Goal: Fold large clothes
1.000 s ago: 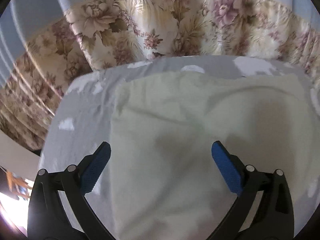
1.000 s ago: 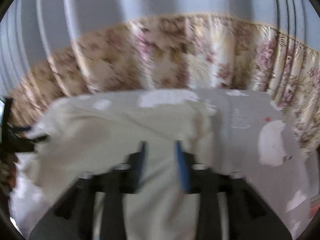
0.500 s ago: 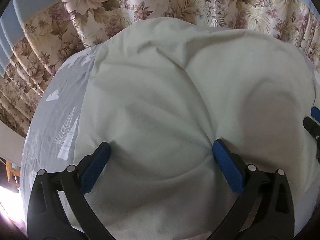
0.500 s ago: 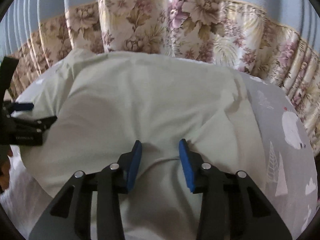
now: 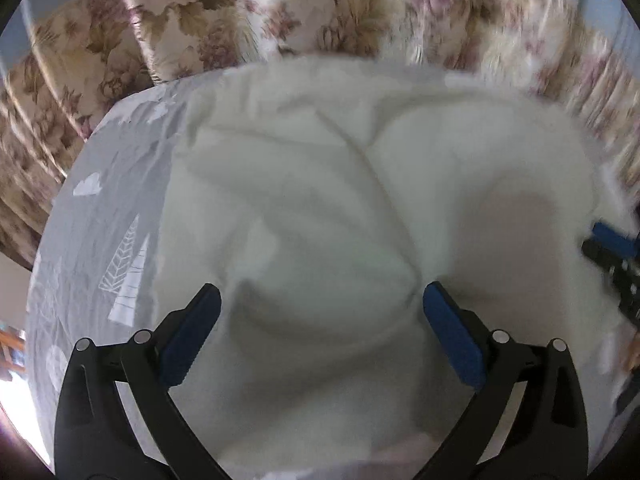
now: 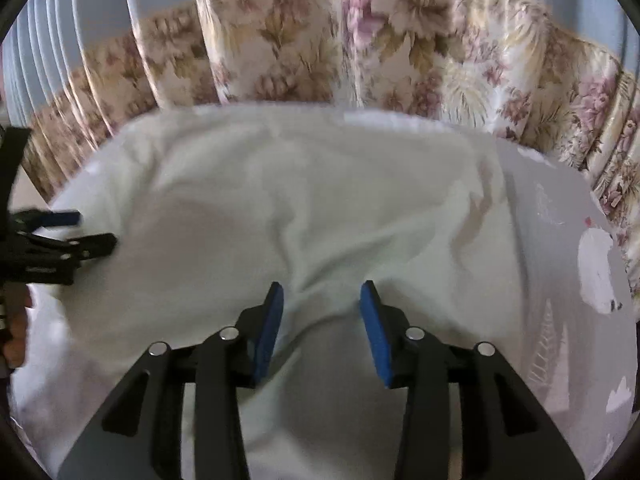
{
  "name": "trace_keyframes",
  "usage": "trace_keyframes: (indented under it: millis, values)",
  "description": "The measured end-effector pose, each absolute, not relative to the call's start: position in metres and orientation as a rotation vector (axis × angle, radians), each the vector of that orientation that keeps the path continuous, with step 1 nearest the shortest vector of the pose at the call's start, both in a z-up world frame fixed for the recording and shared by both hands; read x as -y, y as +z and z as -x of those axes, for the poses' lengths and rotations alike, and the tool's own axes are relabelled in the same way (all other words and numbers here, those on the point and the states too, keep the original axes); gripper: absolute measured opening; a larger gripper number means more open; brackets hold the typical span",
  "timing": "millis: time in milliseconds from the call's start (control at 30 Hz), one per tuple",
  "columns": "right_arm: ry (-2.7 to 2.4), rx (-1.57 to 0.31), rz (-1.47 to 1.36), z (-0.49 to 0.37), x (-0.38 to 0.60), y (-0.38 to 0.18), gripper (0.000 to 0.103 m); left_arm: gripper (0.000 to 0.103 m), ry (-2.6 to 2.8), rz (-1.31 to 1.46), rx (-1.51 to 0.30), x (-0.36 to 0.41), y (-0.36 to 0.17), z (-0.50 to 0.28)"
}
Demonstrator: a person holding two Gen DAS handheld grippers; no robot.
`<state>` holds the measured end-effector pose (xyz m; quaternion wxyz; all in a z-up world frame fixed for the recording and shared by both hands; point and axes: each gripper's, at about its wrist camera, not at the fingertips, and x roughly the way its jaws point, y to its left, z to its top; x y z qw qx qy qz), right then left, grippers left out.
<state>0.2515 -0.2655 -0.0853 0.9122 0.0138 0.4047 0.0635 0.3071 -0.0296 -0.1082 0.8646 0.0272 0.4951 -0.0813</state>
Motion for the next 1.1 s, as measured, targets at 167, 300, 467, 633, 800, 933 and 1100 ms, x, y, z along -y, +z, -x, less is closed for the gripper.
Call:
trace_keyframes:
  millis: [167, 300, 467, 633, 800, 933, 1100]
  values:
    - [0.078, -0.773, -0.009, -0.296, 0.252, -0.059, 0.051, 0.100, -0.133, -0.115, -0.986, 0.058, -0.074, -0.346]
    - [-0.025, -0.895, 0.072, -0.353, 0.247, -0.093, 0.051, 0.100, -0.051, -0.226, -1.064, 0.100, -0.099, -0.391]
    - [-0.028, -1.060, 0.209, -0.373, 0.252, -0.131, 0.049, 0.100, -0.031, -0.364, -1.135, 0.119, -0.137, -0.410]
    - [-0.054, -1.064, 0.276, -0.371, 0.261, -0.132, 0.060, 0.100, -0.125, -0.350, -1.198, 0.108, -0.139, -0.420]
    - [-0.155, -1.014, 0.278, -0.344, 0.285, -0.115, 0.060, 0.100, -0.079, -0.370, -1.159, 0.086, -0.127, -0.403]
    - [-0.033, -0.854, 0.052, -0.293, 0.289, -0.077, 0.060, 0.100, -0.074, -0.278, -1.054, 0.055, -0.094, -0.360]
    - [0.164, -0.813, 0.041, -0.237, 0.231, -0.089, 0.060, 0.100, -0.183, -0.199, -0.989, 0.060, -0.096, -0.296]
